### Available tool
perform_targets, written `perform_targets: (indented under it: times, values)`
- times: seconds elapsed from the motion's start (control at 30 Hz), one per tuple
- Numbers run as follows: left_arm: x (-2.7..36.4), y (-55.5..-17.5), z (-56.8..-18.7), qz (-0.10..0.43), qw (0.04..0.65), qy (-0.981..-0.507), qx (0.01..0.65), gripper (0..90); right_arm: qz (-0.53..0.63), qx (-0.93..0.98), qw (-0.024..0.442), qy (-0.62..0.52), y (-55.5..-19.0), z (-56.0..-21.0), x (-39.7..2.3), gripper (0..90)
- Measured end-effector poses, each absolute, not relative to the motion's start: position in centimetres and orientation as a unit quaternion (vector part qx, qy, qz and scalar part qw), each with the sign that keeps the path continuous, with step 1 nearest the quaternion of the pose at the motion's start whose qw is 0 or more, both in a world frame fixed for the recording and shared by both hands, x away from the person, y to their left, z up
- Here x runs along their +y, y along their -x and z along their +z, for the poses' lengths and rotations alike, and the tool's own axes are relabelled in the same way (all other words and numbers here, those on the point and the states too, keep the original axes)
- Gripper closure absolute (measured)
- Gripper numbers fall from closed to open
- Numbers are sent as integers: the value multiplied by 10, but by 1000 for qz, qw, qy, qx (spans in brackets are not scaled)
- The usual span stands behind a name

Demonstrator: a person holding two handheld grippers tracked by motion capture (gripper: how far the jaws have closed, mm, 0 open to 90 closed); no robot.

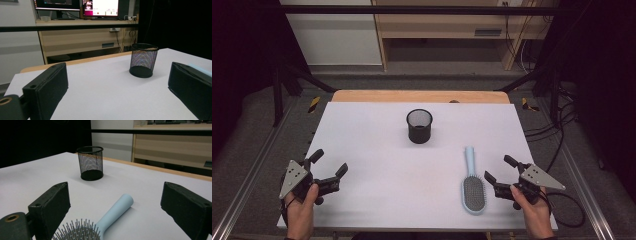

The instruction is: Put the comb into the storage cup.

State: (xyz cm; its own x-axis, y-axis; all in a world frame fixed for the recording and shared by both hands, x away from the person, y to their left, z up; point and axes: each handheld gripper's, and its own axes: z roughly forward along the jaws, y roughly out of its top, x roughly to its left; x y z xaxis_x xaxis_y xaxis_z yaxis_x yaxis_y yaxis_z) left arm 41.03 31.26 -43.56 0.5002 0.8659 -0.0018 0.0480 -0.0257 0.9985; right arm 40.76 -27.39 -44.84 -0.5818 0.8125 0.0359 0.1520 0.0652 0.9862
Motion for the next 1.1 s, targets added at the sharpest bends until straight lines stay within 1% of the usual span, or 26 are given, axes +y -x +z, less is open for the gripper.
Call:
perform_targets:
  times: [0.43,0.63,0.77,1.0,1.03,1.1]
  values:
    - [312,-407,-437,342,593,-633,361,27,560,681,260,-394,-412,-451,-271,70]
    - [313,-407,-436,342,595,-632,360,27,559,692,235,-393,-415,-454,-264,66]
    - [313,-408,-437,339,595,-632,363,27,548,702,229,-394,-423,-450,-257,67]
    - [314,-408,-440,333,596,-633,366,27,505,741,222,-382,-452,-430,-239,69]
    - [315,-408,-440,333,596,-632,367,27,505,741,222,-382,-452,-430,-239,69]
    - [318,-410,-439,326,606,-622,372,27,478,759,225,-381,-464,-424,-232,95]
